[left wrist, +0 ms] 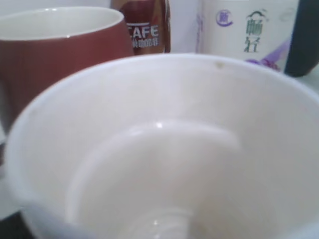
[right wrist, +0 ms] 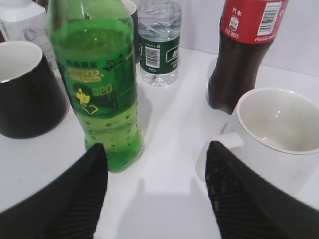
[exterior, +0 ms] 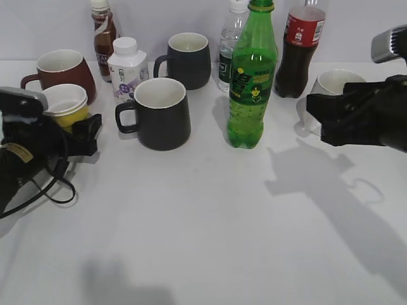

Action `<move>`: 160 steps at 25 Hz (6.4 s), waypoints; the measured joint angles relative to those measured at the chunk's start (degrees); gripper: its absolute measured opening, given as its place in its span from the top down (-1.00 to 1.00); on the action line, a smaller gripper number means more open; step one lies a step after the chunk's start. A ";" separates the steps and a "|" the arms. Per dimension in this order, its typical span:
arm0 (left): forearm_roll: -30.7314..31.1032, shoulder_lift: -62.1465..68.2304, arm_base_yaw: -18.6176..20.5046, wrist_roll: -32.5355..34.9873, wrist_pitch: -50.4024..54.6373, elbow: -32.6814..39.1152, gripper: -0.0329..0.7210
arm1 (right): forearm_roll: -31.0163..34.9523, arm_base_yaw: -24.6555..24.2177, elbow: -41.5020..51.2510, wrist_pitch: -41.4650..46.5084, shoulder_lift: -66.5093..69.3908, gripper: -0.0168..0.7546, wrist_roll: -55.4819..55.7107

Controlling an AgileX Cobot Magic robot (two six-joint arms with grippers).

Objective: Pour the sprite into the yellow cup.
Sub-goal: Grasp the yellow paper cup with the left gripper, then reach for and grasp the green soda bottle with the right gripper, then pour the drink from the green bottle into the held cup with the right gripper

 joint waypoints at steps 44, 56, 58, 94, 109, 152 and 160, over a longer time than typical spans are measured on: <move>38.71 -15.27 -0.69 -3.42 -0.23 13.99 -0.16 | -18.06 0.00 -21.55 -29.74 43.83 -0.05 11.40; 38.74 -14.34 -8.87 -7.27 -0.19 7.36 -0.16 | -21.81 -0.05 -21.41 -24.30 36.46 -0.05 -1.54; 38.67 -13.49 -9.49 -9.14 -0.19 5.45 -0.16 | -23.74 -0.05 -21.41 -24.35 34.70 -0.05 -5.64; 37.38 -9.39 -15.98 -13.35 3.24 -2.00 -0.16 | -25.30 -2.85 -21.46 -17.69 31.21 -0.05 -57.76; 38.94 -9.39 -15.98 -13.35 3.92 -2.00 -0.16 | -25.30 -2.85 -21.46 -18.81 31.21 -0.05 -64.31; 41.56 -9.39 -15.98 -13.42 7.14 -1.84 -0.15 | -22.81 -2.85 -21.46 -19.57 31.21 -0.05 -73.88; 41.68 -9.39 -15.98 -13.47 7.32 -1.84 -0.15 | -22.76 -2.85 -21.46 -19.57 31.21 -0.05 -75.20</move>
